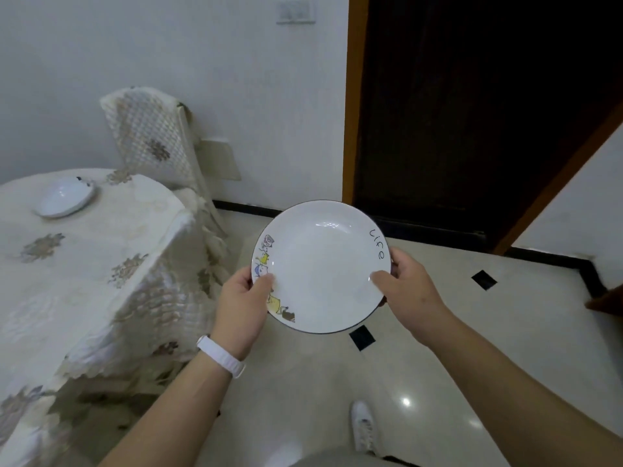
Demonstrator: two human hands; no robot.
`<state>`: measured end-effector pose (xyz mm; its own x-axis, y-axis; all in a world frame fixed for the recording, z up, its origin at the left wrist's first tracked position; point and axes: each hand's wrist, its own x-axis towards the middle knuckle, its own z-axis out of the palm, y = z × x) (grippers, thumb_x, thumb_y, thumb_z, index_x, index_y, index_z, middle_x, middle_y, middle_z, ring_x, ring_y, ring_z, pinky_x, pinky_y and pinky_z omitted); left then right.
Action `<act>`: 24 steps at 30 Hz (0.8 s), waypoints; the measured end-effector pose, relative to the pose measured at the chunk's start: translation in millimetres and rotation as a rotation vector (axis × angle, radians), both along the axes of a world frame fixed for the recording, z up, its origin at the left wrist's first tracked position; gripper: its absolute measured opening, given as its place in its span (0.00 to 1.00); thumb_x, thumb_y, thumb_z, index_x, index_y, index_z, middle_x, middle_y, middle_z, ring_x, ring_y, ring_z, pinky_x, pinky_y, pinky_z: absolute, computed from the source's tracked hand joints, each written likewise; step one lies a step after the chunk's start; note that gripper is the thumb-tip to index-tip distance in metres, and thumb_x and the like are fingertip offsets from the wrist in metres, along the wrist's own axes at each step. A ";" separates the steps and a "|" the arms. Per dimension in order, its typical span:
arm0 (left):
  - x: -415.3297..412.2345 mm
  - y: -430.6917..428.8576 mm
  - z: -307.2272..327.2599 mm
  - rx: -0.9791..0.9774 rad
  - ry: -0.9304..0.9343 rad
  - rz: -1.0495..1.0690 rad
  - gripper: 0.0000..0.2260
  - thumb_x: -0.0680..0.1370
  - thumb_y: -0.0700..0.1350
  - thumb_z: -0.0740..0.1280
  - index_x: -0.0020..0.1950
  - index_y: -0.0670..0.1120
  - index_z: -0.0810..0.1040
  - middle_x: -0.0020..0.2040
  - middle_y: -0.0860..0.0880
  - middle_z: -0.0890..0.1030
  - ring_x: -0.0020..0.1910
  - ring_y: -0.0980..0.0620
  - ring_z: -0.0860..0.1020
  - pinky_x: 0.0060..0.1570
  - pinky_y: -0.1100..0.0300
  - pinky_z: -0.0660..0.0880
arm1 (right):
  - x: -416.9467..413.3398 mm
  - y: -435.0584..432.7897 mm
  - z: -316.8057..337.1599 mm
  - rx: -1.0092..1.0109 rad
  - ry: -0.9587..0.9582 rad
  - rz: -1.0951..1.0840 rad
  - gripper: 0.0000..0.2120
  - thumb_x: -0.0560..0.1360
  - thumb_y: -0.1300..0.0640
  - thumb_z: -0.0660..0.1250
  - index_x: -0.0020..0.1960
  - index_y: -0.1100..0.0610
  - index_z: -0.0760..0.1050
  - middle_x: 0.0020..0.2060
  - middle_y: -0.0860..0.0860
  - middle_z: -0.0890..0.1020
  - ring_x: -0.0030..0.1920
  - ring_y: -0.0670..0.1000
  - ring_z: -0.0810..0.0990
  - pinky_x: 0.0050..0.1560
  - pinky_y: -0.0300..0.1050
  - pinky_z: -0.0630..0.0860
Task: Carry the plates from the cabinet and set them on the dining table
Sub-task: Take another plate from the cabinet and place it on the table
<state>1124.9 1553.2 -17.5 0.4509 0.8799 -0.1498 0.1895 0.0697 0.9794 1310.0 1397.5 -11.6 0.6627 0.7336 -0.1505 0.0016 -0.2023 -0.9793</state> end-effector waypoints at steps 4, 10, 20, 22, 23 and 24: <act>32.1 20.9 10.7 0.064 0.017 0.082 0.07 0.73 0.48 0.65 0.46 0.51 0.83 0.45 0.48 0.86 0.48 0.40 0.83 0.50 0.36 0.79 | 52.9 40.7 10.5 0.032 -0.007 0.101 0.17 0.69 0.59 0.61 0.52 0.42 0.78 0.45 0.43 0.86 0.43 0.48 0.84 0.34 0.39 0.79; 30.9 41.0 16.3 0.013 0.012 0.246 0.08 0.79 0.39 0.64 0.49 0.47 0.83 0.46 0.48 0.87 0.46 0.46 0.85 0.49 0.40 0.81 | 74.1 105.4 13.8 0.055 0.022 0.276 0.19 0.69 0.59 0.61 0.50 0.37 0.78 0.46 0.45 0.86 0.45 0.52 0.84 0.36 0.51 0.82; -24.8 116.2 -4.4 -0.007 -0.047 0.434 0.13 0.79 0.40 0.63 0.52 0.55 0.84 0.49 0.51 0.87 0.47 0.51 0.85 0.40 0.60 0.81 | 34.0 230.1 -4.2 0.015 0.059 0.473 0.16 0.72 0.63 0.61 0.53 0.48 0.78 0.46 0.48 0.86 0.47 0.58 0.83 0.39 0.48 0.81; -35.9 137.2 -12.3 -0.020 -0.040 0.452 0.13 0.79 0.40 0.63 0.50 0.55 0.85 0.48 0.51 0.87 0.47 0.50 0.85 0.38 0.61 0.80 | 23.8 256.4 -7.9 -0.008 0.061 0.487 0.17 0.74 0.65 0.61 0.55 0.47 0.78 0.46 0.47 0.86 0.48 0.57 0.83 0.39 0.49 0.81; -41.3 150.1 -14.5 -0.020 -0.038 0.461 0.12 0.79 0.40 0.64 0.49 0.55 0.85 0.47 0.51 0.87 0.46 0.50 0.85 0.37 0.62 0.80 | 18.6 270.5 -8.5 -0.017 0.061 0.493 0.17 0.74 0.65 0.61 0.55 0.47 0.78 0.47 0.47 0.86 0.48 0.56 0.83 0.39 0.48 0.81; -46.7 164.6 -15.1 -0.017 -0.035 0.472 0.12 0.79 0.41 0.64 0.49 0.55 0.85 0.47 0.52 0.87 0.46 0.49 0.85 0.37 0.62 0.80 | 13.4 285.3 -8.6 -0.023 0.059 0.496 0.17 0.74 0.65 0.61 0.55 0.47 0.78 0.46 0.46 0.86 0.48 0.56 0.83 0.39 0.47 0.81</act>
<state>1078.2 1717.9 -32.6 0.0076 0.9874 -0.1581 0.1001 0.1565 0.9826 1323.5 1682.8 -20.1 0.2243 0.9544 -0.1969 0.0481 -0.2126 -0.9760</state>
